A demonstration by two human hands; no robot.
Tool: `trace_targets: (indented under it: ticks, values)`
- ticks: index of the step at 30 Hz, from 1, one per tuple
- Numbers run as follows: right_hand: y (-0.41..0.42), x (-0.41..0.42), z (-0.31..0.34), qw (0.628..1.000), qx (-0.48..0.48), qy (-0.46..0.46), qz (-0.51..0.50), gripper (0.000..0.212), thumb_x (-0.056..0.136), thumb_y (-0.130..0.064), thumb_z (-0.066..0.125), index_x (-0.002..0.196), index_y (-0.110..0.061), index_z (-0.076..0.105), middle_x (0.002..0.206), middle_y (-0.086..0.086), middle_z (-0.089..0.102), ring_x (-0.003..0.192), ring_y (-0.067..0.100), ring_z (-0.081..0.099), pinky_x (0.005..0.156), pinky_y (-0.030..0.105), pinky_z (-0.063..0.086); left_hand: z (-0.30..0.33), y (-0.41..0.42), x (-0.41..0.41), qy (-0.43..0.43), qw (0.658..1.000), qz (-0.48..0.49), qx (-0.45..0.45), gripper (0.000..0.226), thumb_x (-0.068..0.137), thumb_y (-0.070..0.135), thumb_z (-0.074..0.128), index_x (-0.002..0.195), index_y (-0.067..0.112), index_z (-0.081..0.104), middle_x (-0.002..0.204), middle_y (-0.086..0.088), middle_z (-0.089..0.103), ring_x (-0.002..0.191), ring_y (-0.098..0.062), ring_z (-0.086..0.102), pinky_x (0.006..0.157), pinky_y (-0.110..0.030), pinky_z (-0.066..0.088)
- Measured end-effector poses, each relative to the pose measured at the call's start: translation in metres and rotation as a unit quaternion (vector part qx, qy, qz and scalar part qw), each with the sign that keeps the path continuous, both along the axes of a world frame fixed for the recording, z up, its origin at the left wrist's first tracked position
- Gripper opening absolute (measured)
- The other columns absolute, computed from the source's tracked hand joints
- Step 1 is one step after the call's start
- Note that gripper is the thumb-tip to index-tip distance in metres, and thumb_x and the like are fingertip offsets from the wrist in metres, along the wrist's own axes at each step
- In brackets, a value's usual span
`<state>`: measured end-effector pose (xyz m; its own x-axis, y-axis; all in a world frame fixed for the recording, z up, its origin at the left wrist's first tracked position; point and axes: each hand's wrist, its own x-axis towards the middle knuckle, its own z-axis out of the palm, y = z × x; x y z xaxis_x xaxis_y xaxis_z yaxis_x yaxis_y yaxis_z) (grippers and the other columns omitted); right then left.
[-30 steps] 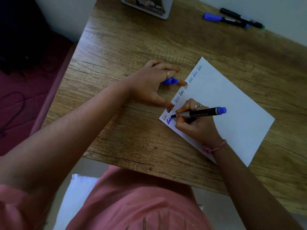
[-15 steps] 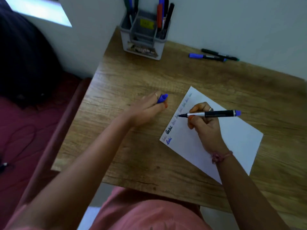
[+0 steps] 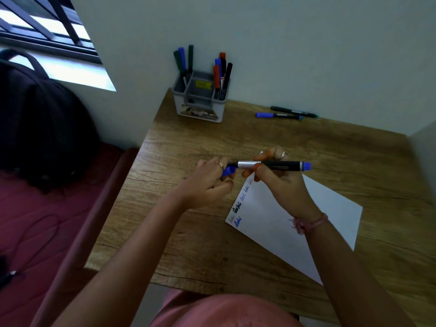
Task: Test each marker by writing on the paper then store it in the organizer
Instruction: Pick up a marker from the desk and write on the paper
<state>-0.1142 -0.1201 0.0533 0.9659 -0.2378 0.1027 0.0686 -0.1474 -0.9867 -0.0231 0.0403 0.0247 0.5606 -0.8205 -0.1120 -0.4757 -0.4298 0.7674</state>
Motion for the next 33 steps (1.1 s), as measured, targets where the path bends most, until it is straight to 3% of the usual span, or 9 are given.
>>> trace_targets:
  ticks: [6,10,14,18,22,25,28,30,33]
  values:
    - [-0.009,-0.003,0.01,0.999,-0.012,-0.038,-0.006,0.017,0.079,-0.026,0.055,0.085,-0.01,0.054,0.076,0.005,0.07,0.074,0.013,0.068,0.069,0.026,0.052,0.006,0.002,-0.001,0.011,1.0,0.01,-0.005,0.007,0.082,0.034,0.042,0.075,0.033,0.039,0.078,0.005,0.045,0.081,-0.011,0.04,0.069,-0.025,0.032]
    - [-0.009,-0.003,0.009,0.997,-0.07,-0.012,0.025,0.015,0.08,-0.029,0.056,0.086,-0.015,0.055,0.079,-0.003,0.072,0.078,0.014,0.068,0.07,0.03,0.052,0.009,0.001,0.001,-0.016,1.0,-0.005,0.015,0.007,0.082,0.035,0.042,0.076,0.034,0.039,0.077,0.007,0.043,0.078,-0.004,0.037,0.069,-0.022,0.029]
    - [-0.012,-0.003,0.015,0.989,-0.13,-0.02,0.063,0.014,0.081,-0.018,0.067,0.091,-0.028,0.063,0.081,-0.015,0.068,0.077,0.004,0.064,0.069,0.011,0.046,0.016,0.002,0.002,-0.059,0.998,-0.032,0.005,0.006,0.085,0.032,0.04,0.085,0.031,0.045,0.076,0.01,0.045,0.076,0.003,0.04,0.071,-0.013,0.025]
    - [-0.024,-0.003,0.026,0.977,-0.184,-0.002,0.105,0.023,0.077,-0.024,0.07,0.099,-0.031,0.066,0.083,-0.015,0.067,0.075,0.009,0.061,0.066,0.013,0.048,0.027,0.011,0.004,0.024,0.999,-0.031,-0.024,0.01,0.091,0.029,0.042,0.095,0.038,0.04,0.085,-0.004,0.056,0.071,-0.013,0.049,0.063,-0.03,0.042]
    - [-0.023,-0.004,0.029,0.987,-0.13,-0.03,0.089,0.028,0.075,-0.023,0.075,0.101,-0.029,0.068,0.088,0.003,0.068,0.075,0.015,0.063,0.066,0.019,0.053,0.038,0.016,0.006,0.122,0.987,-0.006,-0.108,0.017,0.089,0.038,0.037,0.103,0.033,0.044,0.089,0.004,0.052,0.076,-0.009,0.05,0.072,-0.021,0.044]
    - [-0.008,-0.001,0.024,0.993,-0.063,-0.084,0.052,0.027,0.075,-0.022,0.071,0.101,-0.031,0.07,0.095,-0.004,0.071,0.078,0.016,0.068,0.07,0.023,0.055,0.043,0.009,0.006,0.206,0.935,0.076,-0.277,0.021,0.091,0.028,0.036,0.097,0.014,0.051,0.073,0.004,0.049,0.062,-0.007,0.044,0.06,-0.018,0.041]
    - [0.01,0.007,0.023,0.989,-0.036,-0.146,0.005,0.026,0.077,-0.017,0.069,0.099,-0.031,0.067,0.092,-0.006,0.069,0.074,0.014,0.067,0.065,0.024,0.055,0.051,-0.004,-0.002,0.318,0.836,0.18,-0.41,0.021,0.093,0.029,0.045,0.101,0.012,0.053,0.076,0.001,0.057,0.068,-0.01,0.053,0.062,-0.019,0.048]
    - [0.021,0.013,0.021,0.984,-0.05,-0.171,-0.02,0.024,0.079,-0.02,0.068,0.1,-0.031,0.064,0.094,-0.009,0.068,0.077,0.017,0.068,0.066,0.03,0.057,0.052,-0.012,-0.004,0.344,0.788,0.238,-0.451,0.02,0.091,0.028,0.045,0.102,0.014,0.054,0.082,-0.001,0.058,0.073,-0.012,0.057,0.066,-0.021,0.051]
    - [0.036,0.017,0.012,0.977,-0.084,-0.188,-0.061,0.023,0.081,-0.02,0.066,0.103,-0.022,0.063,0.096,-0.016,0.067,0.087,0.01,0.067,0.073,0.022,0.054,0.054,-0.02,-0.005,0.352,0.749,0.303,-0.473,0.021,0.094,0.025,0.045,0.102,0.015,0.062,0.085,0.001,0.06,0.074,-0.008,0.058,0.067,-0.02,0.05]
